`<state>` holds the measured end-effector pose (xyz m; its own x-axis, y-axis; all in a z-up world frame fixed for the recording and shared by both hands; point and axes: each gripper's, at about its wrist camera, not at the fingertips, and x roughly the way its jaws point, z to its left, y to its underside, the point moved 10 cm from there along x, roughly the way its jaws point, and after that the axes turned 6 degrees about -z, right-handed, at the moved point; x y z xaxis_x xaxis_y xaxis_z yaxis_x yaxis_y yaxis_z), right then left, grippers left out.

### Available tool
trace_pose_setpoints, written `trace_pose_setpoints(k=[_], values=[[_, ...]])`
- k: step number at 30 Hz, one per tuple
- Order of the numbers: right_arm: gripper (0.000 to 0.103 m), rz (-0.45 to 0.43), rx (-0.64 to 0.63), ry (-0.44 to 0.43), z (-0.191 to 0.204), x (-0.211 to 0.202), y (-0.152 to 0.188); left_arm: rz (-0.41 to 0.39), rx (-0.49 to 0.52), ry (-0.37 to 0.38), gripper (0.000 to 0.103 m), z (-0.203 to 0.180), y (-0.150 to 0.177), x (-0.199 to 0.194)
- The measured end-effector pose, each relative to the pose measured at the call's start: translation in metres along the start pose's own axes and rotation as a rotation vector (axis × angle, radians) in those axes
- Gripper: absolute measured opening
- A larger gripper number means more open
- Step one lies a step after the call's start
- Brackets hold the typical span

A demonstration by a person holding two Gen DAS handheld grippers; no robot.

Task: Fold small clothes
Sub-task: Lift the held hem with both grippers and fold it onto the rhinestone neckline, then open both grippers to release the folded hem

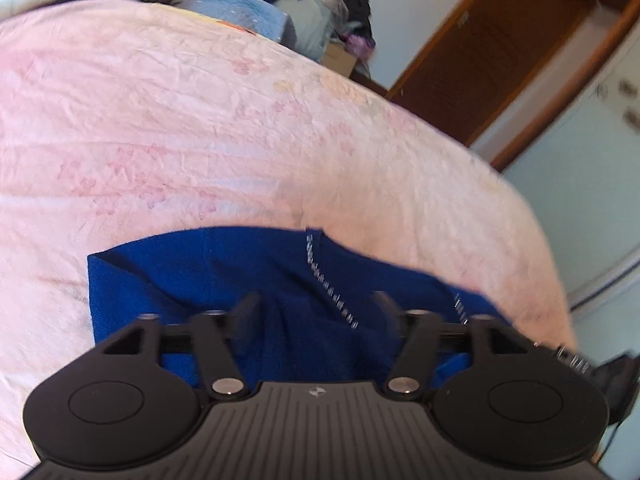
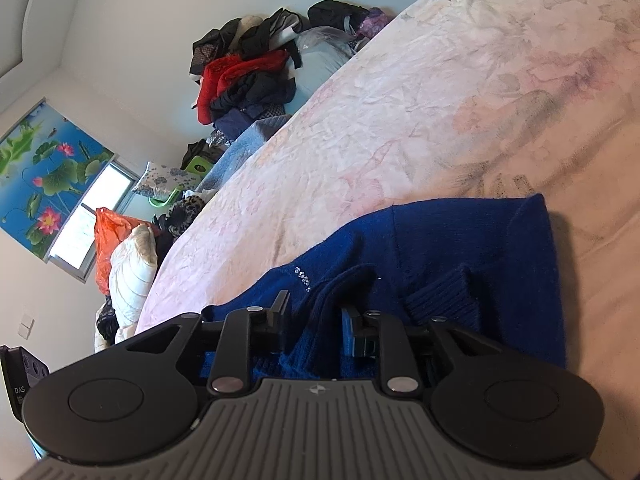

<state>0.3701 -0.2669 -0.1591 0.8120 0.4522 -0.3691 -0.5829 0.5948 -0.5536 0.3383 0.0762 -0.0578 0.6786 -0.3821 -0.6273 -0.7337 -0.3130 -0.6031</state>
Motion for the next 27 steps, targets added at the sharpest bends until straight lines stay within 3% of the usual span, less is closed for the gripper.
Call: trace_pose_setpoints(k=[1,5,11,16,19,23,27], values=[[0.041,-0.004,0.003,-0.006,0.001,0.000,-0.001,-0.027,-0.035,0.008,0.078,0.003,-0.005,-0.005],[0.066,-0.058,0.009,-0.026,0.007,-0.005,-0.011,-0.059,-0.110,0.027,0.078,0.011,-0.016,-0.017],[0.068,-0.201,-0.024,-0.018,0.017,-0.029,-0.036,-0.112,-0.040,-0.051,0.078,0.019,-0.017,-0.035],[0.075,-0.082,-0.131,-0.071,0.045,-0.017,-0.015,-0.115,0.163,-0.154,0.078,0.011,0.000,-0.042],[0.083,0.013,-0.234,-0.078,0.065,-0.002,0.008,-0.119,0.328,-0.174,0.078,-0.003,0.014,-0.046],[0.089,0.060,-0.358,0.023,0.071,0.014,0.023,-0.155,0.647,-0.180,0.078,-0.031,0.037,-0.052],[0.089,-0.004,-0.316,0.160,0.040,0.015,0.003,-0.211,0.995,-0.257,0.078,-0.054,0.066,-0.040]])
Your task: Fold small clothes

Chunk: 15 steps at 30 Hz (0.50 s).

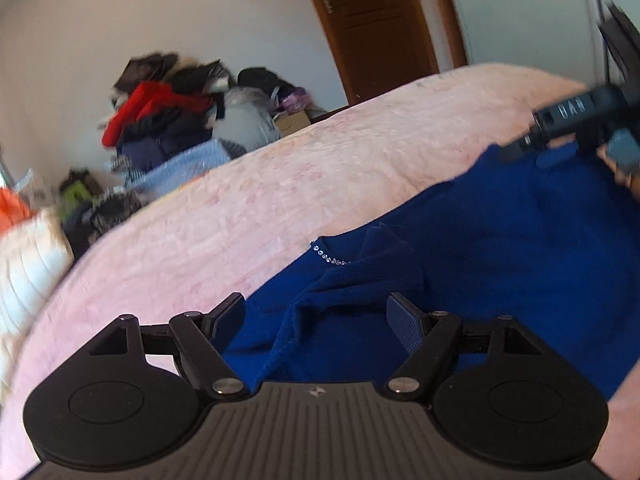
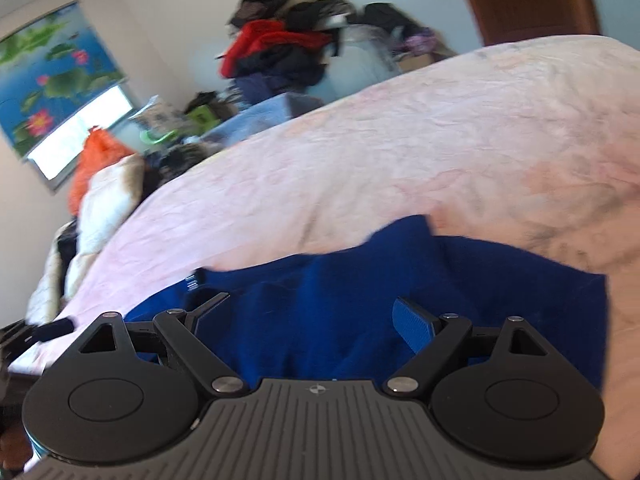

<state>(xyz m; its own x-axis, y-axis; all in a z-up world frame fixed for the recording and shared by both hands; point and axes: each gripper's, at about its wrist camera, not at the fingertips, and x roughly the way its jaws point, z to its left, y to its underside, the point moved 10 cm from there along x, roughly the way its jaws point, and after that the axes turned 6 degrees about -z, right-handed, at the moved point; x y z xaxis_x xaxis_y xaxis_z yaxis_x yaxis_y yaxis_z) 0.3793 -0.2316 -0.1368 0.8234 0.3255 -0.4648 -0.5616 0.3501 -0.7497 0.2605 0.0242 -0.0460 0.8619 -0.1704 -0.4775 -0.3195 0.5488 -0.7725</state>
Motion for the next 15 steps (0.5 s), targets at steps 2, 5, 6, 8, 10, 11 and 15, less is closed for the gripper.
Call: trace_pose_setpoints(k=[2,5,6,8,10,11,15], values=[[0.089,-0.028,0.019,0.041,-0.014,-0.005,-0.001,-0.013,0.126,-0.049,0.078,-0.014,0.001,0.009],[0.090,-0.032,0.035,0.008,-0.015,-0.012,0.004,0.048,0.172,-0.079,0.078,-0.018,0.005,0.042],[0.091,-0.032,0.032,0.005,-0.014,-0.013,0.006,0.071,0.159,-0.098,0.079,-0.015,0.006,0.052],[0.092,-0.031,0.012,-0.001,-0.012,-0.015,0.007,0.124,0.109,-0.183,0.079,0.005,0.005,0.071],[0.092,-0.028,-0.004,-0.001,-0.012,-0.015,0.009,0.171,0.004,-0.269,0.079,0.037,0.004,0.080],[0.092,-0.027,-0.011,0.008,-0.014,-0.015,0.009,0.185,-0.054,-0.291,0.079,0.051,0.005,0.083],[0.092,-0.064,-0.015,0.102,-0.027,-0.017,0.004,0.240,-0.287,-0.340,0.078,0.101,0.017,0.076]])
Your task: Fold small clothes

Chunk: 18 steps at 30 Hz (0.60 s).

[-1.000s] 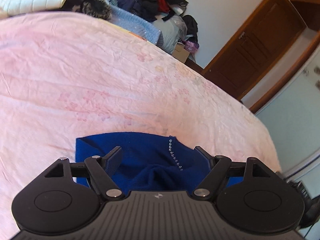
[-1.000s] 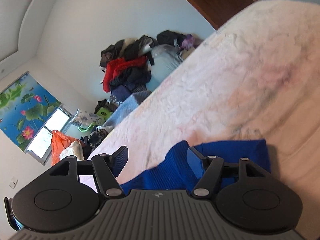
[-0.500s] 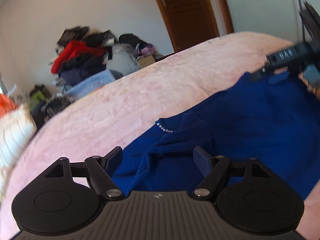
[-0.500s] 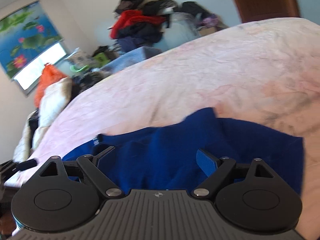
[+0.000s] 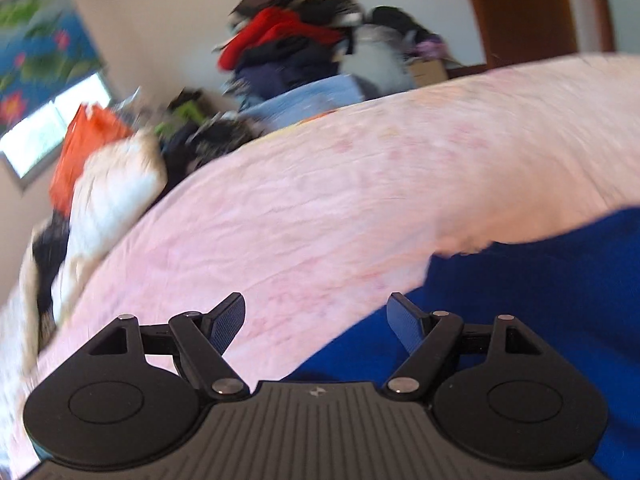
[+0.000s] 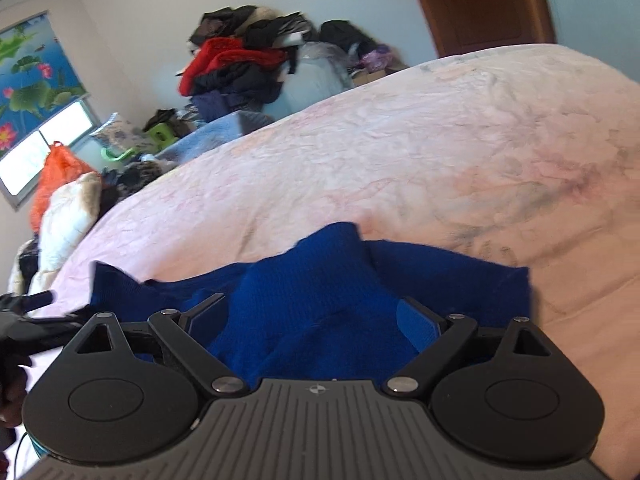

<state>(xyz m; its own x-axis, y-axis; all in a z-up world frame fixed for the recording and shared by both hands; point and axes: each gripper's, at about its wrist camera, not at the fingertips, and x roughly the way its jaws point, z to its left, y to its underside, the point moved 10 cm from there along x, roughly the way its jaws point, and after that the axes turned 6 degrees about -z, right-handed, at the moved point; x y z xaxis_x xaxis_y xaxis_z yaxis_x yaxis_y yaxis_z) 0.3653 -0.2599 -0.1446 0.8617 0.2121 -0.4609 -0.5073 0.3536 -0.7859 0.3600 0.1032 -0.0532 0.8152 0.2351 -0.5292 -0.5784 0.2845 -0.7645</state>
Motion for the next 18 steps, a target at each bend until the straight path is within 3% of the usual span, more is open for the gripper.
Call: trace_pose_setpoints(k=[3,8,9,11,12,14,18], values=[[0.093,-0.049,0.006,-0.052,0.008,-0.010,-0.005,0.038,-0.071,0.027,0.078,0.014,0.012,-0.005],[0.095,-0.013,-0.074,-0.121,0.032,-0.007,0.004,0.074,-0.113,0.150,0.078,0.002,0.044,-0.033],[0.094,0.002,-0.097,-0.099,0.030,-0.002,0.006,0.074,-0.117,0.163,0.078,0.000,0.050,-0.040],[0.092,-0.024,-0.103,0.034,0.009,0.002,0.002,0.075,-0.124,0.180,0.078,-0.004,0.062,-0.055],[0.089,-0.049,-0.080,0.064,-0.002,0.001,-0.003,0.072,-0.127,0.198,0.078,-0.007,0.066,-0.062],[0.082,-0.059,0.002,0.001,-0.014,0.002,-0.012,0.061,-0.134,0.226,0.078,-0.012,0.071,-0.075],[0.067,0.041,0.025,-0.082,-0.015,0.025,-0.015,0.020,-0.097,0.268,0.078,-0.034,0.064,-0.093]])
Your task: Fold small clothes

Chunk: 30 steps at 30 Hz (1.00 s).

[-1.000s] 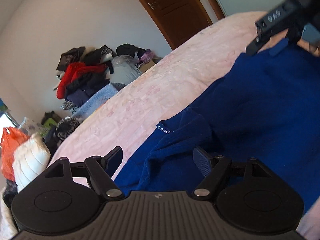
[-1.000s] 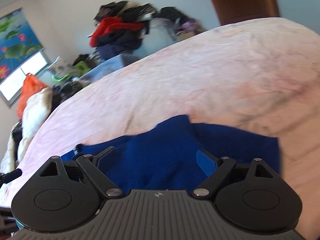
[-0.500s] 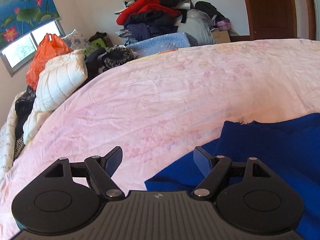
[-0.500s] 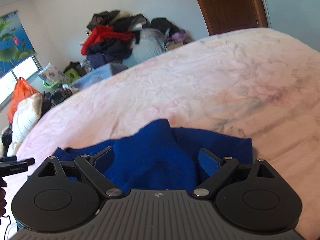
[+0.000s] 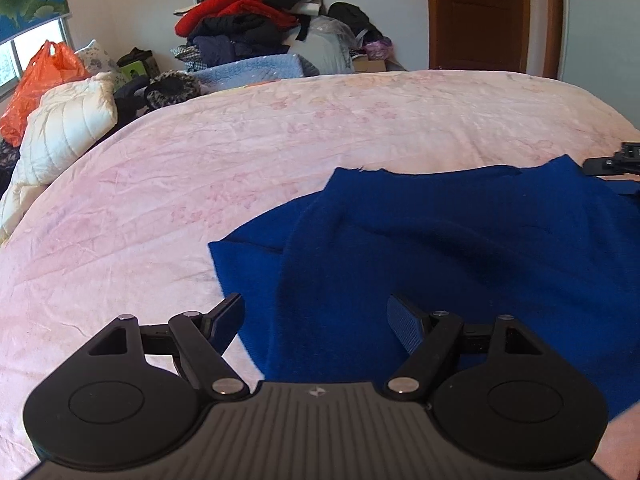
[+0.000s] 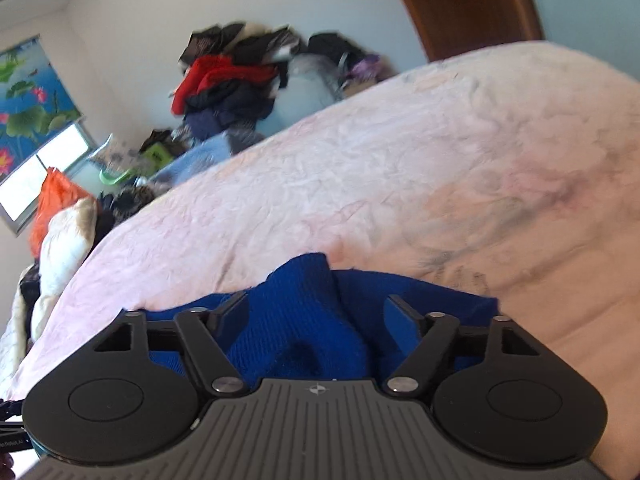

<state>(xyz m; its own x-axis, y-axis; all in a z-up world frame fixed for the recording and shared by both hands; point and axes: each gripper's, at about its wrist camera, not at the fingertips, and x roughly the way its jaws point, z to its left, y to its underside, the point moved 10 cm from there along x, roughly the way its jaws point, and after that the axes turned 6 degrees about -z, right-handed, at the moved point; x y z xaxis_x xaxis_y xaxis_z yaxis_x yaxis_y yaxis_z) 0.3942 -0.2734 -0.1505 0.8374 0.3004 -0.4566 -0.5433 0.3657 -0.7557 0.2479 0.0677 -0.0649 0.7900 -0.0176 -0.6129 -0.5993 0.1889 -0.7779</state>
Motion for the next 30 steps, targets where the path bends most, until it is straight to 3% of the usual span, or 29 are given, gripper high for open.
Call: trace_pose_setpoints(k=[2,4,5,7,10,13,15,19,21,23,26,28,30], values=[[0.061,0.039,-0.013,-0.011,0.005,0.014,0.001,-0.016,0.023,0.020,0.078,-0.015,-0.003,-0.001],[0.041,0.051,-0.010,-0.013,0.007,0.025,0.000,-0.015,0.038,0.023,0.078,-0.027,-0.004,0.000],[0.011,0.057,-0.020,-0.007,0.008,0.027,-0.001,-0.019,0.045,0.023,0.078,-0.030,-0.005,-0.001],[0.010,0.034,-0.051,0.001,0.012,0.024,-0.004,-0.037,0.049,0.024,0.078,-0.033,-0.007,-0.004],[0.009,-0.063,-0.141,0.088,0.009,0.004,-0.018,-0.046,0.034,0.024,0.078,-0.029,-0.012,-0.002],[0.011,-0.011,-0.170,0.126,-0.001,0.014,-0.015,-0.007,0.021,0.026,0.078,-0.028,-0.010,0.011],[0.033,0.022,-0.189,0.159,-0.006,0.017,-0.006,0.006,0.019,0.002,0.078,-0.025,-0.005,0.016],[0.043,-0.133,-0.163,0.170,-0.003,-0.031,-0.016,0.006,0.003,0.004,0.078,-0.017,0.006,0.007],[0.051,-0.151,-0.149,0.128,0.004,-0.057,-0.014,0.003,0.004,0.010,0.078,-0.014,0.011,0.002],[0.061,-0.098,-0.179,0.057,0.018,-0.070,0.002,0.012,0.011,0.008,0.078,-0.014,0.017,0.002],[0.064,0.010,-0.279,0.003,0.035,-0.077,0.040,0.029,0.015,-0.003,0.078,-0.019,0.026,0.005],[0.066,0.049,-0.370,0.088,0.030,-0.075,0.057,0.024,0.014,-0.012,0.078,-0.021,0.029,0.004],[0.068,0.021,-0.439,0.283,0.011,-0.078,0.059,0.024,0.011,-0.022,0.078,-0.022,0.030,0.003]])
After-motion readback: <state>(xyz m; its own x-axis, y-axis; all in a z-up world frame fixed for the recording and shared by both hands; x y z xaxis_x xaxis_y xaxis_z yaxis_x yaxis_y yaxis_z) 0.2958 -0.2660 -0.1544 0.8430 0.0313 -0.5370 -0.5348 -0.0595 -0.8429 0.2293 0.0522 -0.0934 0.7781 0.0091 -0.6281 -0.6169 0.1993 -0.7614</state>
